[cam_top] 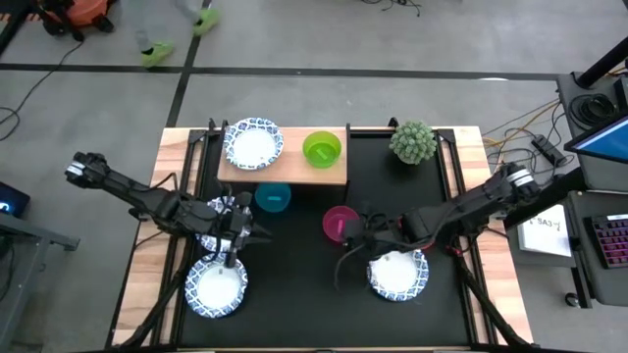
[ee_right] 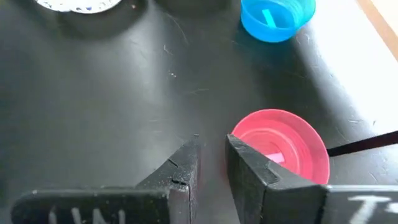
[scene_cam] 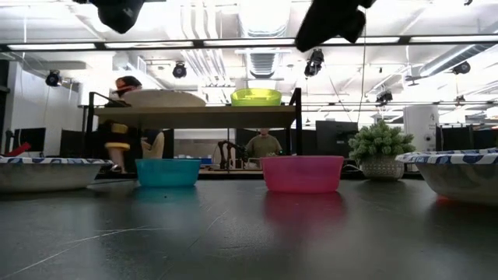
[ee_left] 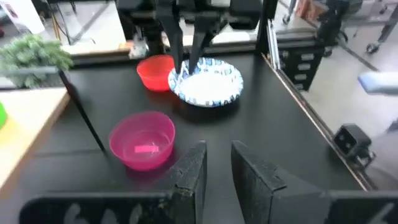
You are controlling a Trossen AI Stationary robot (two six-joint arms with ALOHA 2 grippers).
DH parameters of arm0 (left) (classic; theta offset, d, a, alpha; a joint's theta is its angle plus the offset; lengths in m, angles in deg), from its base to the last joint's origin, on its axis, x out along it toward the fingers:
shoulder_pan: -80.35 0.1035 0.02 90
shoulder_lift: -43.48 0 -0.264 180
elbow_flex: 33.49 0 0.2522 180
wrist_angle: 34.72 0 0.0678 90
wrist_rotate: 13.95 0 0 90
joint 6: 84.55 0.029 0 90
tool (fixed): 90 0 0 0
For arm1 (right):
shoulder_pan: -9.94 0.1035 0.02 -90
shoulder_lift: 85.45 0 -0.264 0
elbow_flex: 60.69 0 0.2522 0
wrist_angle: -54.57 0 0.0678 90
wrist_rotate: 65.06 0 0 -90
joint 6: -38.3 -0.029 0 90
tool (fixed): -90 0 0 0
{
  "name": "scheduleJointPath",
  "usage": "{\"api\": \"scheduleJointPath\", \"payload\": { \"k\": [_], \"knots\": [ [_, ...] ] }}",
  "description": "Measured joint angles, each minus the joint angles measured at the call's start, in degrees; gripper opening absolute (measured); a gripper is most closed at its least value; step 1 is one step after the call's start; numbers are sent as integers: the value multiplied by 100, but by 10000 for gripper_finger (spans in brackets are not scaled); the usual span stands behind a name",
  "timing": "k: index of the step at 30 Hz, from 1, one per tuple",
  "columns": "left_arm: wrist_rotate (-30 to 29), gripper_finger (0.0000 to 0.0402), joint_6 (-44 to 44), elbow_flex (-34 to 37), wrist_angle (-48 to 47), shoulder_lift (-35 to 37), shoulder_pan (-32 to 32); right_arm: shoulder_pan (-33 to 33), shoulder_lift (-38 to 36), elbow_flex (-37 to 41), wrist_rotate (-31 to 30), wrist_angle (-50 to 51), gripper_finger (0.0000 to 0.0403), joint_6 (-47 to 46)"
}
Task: Place and stack bowls onto a shelf
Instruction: Stack the pink bowl on top of the green bowl on the shelf
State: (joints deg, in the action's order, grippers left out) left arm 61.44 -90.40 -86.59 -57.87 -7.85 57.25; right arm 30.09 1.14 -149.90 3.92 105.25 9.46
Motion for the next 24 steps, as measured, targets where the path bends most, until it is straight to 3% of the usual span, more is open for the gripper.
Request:
{"api": "scheduleJointPath", "payload": {
  "k": [8, 17, 24],
  "knots": [
    [17, 57, 223, 3, -129, -17, -37, -174, 437, -924, 308, 1141, 72, -1079],
    [-499, 57, 843, 3, -67, -60, -30, -167, 339, -967, 503, 1437, 144, -1512],
    [-698, 57, 1285, 3, -59, -63, -28, -290, 594, -966, 480, 1329, 161, -1654]
  ]
}}
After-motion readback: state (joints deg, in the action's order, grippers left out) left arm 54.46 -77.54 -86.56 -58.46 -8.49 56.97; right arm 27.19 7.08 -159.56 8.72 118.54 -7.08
